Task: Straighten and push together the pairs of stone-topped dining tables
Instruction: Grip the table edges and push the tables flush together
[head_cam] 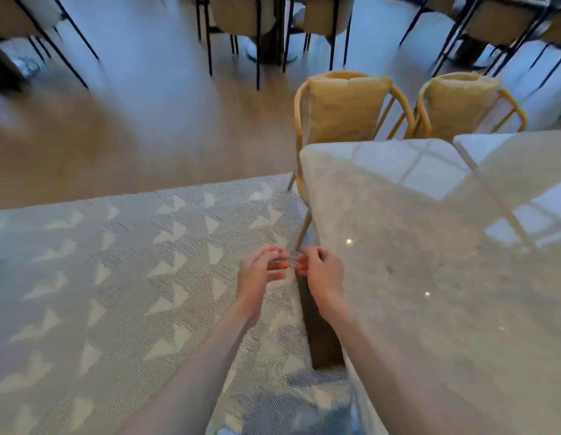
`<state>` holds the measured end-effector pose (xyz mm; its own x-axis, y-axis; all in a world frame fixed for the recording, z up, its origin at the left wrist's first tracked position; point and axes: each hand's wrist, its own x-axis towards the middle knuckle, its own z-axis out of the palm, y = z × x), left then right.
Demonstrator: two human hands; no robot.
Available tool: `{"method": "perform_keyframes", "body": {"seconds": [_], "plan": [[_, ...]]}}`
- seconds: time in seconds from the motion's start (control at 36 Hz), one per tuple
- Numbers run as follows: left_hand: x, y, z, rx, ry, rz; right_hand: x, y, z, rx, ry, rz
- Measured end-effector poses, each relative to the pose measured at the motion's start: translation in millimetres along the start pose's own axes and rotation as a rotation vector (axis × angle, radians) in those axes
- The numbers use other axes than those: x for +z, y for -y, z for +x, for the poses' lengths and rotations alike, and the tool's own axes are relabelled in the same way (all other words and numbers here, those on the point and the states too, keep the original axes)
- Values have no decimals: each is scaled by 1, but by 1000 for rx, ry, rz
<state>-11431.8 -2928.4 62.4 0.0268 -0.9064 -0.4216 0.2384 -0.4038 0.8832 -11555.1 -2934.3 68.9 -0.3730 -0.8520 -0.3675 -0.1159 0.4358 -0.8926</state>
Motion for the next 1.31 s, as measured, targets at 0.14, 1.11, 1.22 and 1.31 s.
{"method": "perform_keyframes", "body": {"seconds": [0.14, 1.11, 1.22, 1.31], "plan": [[-46, -52, 14, 49, -26, 36, 51, 44, -9, -51, -34, 82], [40, -202, 454, -180, 309, 411, 155, 157, 375, 477, -460, 688], [89, -226, 541, -218, 490, 473, 157, 171, 450, 530, -604, 859], [125, -239, 598, -273, 660, 538, 159, 179, 497, 594, -711, 985]]}}
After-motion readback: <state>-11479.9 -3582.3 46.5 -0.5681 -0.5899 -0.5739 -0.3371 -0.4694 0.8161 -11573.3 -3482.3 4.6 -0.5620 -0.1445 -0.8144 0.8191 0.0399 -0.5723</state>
